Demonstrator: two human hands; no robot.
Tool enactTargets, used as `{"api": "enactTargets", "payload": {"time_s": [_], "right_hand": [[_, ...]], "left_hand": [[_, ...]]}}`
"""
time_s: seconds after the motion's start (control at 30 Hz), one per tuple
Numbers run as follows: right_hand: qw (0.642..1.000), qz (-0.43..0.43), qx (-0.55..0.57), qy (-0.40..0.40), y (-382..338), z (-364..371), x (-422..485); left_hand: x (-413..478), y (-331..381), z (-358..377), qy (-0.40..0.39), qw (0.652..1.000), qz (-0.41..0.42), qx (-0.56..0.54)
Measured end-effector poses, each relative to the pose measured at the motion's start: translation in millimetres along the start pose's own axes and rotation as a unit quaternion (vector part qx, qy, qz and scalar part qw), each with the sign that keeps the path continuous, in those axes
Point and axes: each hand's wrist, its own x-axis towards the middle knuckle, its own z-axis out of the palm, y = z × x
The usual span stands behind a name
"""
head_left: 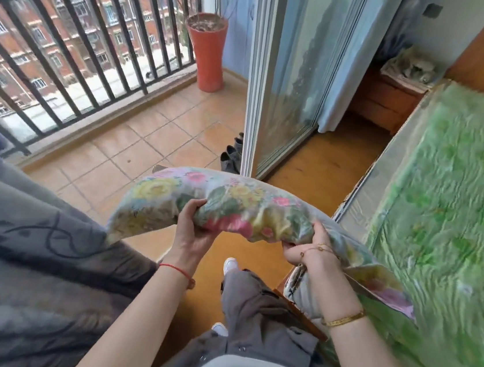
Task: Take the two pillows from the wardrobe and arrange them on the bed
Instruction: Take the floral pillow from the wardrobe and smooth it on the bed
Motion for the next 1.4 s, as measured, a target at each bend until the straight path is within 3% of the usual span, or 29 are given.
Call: {"api": "enactTargets", "payload": {"time_s": [0.4,0.7,1.4], "right_hand": [[0.996,-0.023,0.084,0.017,-78.4,78.1,46.0],[0.974,-0.041,0.214,0.056,-190.1,137.4,78.5],[0.932,-0.124,0.335,0.063,-445.2,252.0,157.4]], "left_hand": [[130.0,-3.2,94.2,-0.004,0.991,-0.08,0.104],[245.1,-47.6,204.3,-0.063,0.977,-0.15,0.137],[478.4,-175.8,428.9,-0.156,0.931,-0.254,0.212]]}}
